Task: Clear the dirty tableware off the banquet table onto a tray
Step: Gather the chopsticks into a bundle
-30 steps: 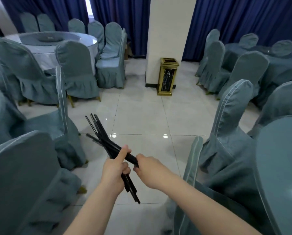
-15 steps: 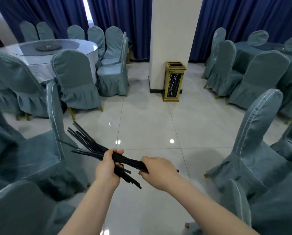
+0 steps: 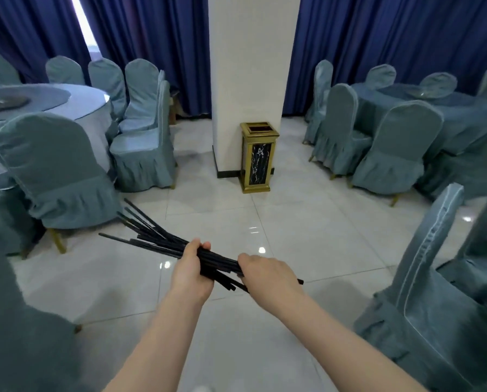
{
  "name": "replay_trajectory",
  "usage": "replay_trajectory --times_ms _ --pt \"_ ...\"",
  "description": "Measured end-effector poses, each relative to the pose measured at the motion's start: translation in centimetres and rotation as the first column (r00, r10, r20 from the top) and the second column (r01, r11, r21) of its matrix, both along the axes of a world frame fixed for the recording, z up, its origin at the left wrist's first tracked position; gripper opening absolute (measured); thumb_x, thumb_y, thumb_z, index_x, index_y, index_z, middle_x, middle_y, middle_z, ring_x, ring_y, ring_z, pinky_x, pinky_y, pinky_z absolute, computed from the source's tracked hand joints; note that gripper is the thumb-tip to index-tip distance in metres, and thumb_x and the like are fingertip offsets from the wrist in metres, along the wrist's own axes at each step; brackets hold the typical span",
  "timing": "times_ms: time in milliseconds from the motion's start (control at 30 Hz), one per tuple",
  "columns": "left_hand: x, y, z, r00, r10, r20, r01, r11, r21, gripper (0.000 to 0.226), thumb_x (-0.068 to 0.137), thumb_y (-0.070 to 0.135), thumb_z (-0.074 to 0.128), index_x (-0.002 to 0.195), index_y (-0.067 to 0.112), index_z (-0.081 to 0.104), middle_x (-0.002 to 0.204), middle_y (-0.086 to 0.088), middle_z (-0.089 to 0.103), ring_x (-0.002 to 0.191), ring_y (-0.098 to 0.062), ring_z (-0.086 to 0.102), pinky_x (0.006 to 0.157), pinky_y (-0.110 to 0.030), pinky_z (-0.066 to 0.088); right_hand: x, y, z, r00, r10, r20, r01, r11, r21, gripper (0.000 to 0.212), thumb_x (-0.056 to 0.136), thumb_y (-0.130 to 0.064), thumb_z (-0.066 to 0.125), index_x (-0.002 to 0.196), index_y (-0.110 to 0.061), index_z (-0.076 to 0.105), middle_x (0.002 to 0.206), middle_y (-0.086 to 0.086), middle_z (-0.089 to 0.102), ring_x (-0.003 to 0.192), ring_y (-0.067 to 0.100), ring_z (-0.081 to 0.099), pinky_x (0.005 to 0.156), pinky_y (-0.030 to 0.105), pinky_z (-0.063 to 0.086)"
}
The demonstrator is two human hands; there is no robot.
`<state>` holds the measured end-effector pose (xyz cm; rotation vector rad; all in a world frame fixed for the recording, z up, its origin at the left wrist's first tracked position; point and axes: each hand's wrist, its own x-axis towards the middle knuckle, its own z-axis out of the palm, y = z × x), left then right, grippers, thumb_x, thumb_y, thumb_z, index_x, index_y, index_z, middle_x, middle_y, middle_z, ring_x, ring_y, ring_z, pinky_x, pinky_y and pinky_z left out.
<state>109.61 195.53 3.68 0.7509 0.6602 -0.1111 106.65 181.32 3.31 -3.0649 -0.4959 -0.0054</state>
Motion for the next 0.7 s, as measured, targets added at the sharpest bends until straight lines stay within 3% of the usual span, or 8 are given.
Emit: replay_trajectory --times_ms 200,267,300,367,433,500,600,700 --pt "16.2 -3.3 -0.1 0.988 -0.148 0.031 0.149 0.989 -0.01 0.015 0.091 0.016 0.045 0.077 0.019 0.045 0.053 0.005 0.05 0.054 -0.012 0.042 0.057 -0.028 0.04 11.9 -6.2 0.2 0.972 -0.182 -0.146 0.209 0.958 0.199 0.028 0.083 -0.041 0.06 0.104 -0.024 0.05 0.091 -0.004 0.061 0.085 0.023 0.059 0.062 0.033 0.042" --pt "20.9 -4.7 0.4 0.985 -0.168 0.04 0.169 0.986 -0.003 0.012 0.091 0.016 0.046 0.079 0.019 0.046 0.054 0.004 0.05 0.055 -0.012 0.042 0.06 -0.028 0.042 14.5 -9.4 0.2 0.923 -0.227 -0.309 0.347 0.838 0.421 0.032 0.072 -0.05 0.067 0.096 -0.032 0.056 0.08 -0.01 0.062 0.076 0.01 0.059 0.067 0.031 0.047" --pt "23.1 -5.8 0.7 0.983 -0.176 0.045 0.176 0.984 -0.011 0.011 0.092 0.016 0.046 0.08 0.018 0.046 0.054 0.004 0.05 0.056 -0.013 0.043 0.063 -0.029 0.043 15.5 -10.8 0.1 0.897 -0.235 -0.374 0.423 0.701 0.575 0.033 0.067 -0.051 0.068 0.093 -0.033 0.06 0.078 -0.01 0.066 0.074 0.006 0.061 0.07 0.029 0.049" --pt "26.5 -8.7 1.1 0.976 -0.212 0.056 0.214 0.977 -0.019 0.012 0.093 0.015 0.045 0.081 0.015 0.046 0.053 0.003 0.048 0.061 -0.013 0.05 0.072 -0.032 0.046 17.6 -13.1 -0.3 0.837 -0.253 -0.486 0.542 0.256 0.8 0.035 0.071 -0.051 0.065 0.097 -0.027 0.067 0.086 -0.007 0.074 0.083 0.008 0.069 0.078 0.028 0.051" --pt "29.4 -13.0 1.3 0.957 -0.276 0.088 0.279 0.96 -0.021 0.016 0.095 0.014 0.045 0.079 0.013 0.047 0.054 0.001 0.048 0.071 -0.015 0.061 0.08 -0.034 0.05 20.5 -15.3 -1.7 0.762 -0.301 -0.573 0.53 -0.218 0.819 0.042 0.091 -0.051 0.051 0.103 -0.015 0.07 0.095 0.003 0.076 0.093 0.021 0.071 0.082 0.032 0.053" --pt "31.2 -16.4 1.8 0.947 -0.288 0.142 0.295 0.955 -0.03 0.019 0.097 0.016 0.045 0.079 0.012 0.048 0.057 0.001 0.049 0.075 -0.016 0.065 0.082 -0.034 0.052 23.2 -16.7 -2.4 0.697 -0.28 -0.66 0.474 -0.51 0.717 0.057 0.099 -0.052 0.035 0.105 -0.008 0.07 0.099 0.008 0.075 0.095 0.025 0.069 0.079 0.032 0.054" --pt "35.3 -23.2 2.3 0.914 -0.326 0.239 0.341 0.94 -0.022 0.02 0.098 0.017 0.048 0.079 0.012 0.051 0.062 0.0 0.05 0.07 -0.014 0.065 0.081 -0.032 0.053 27.8 -21.8 -3.5 0.661 -0.248 -0.708 0.354 -0.729 0.585 0.065 0.1 -0.053 0.027 0.107 -0.004 0.069 0.105 0.011 0.073 0.096 0.027 0.066 0.082 0.031 0.052" --pt "38.6 -30.5 2.6 0.865 -0.396 0.31 0.418 0.908 -0.008 0.015 0.096 0.014 0.053 0.081 0.012 0.053 0.061 0.001 0.052 0.062 -0.013 0.063 0.074 -0.029 0.054 32.2 -27.8 -3.3 0.69 -0.247 -0.68 0.29 -0.766 0.573 0.065 0.1 -0.054 0.025 0.111 -0.005 0.068 0.108 0.01 0.072 0.108 0.026 0.064 0.094 0.034 0.047"
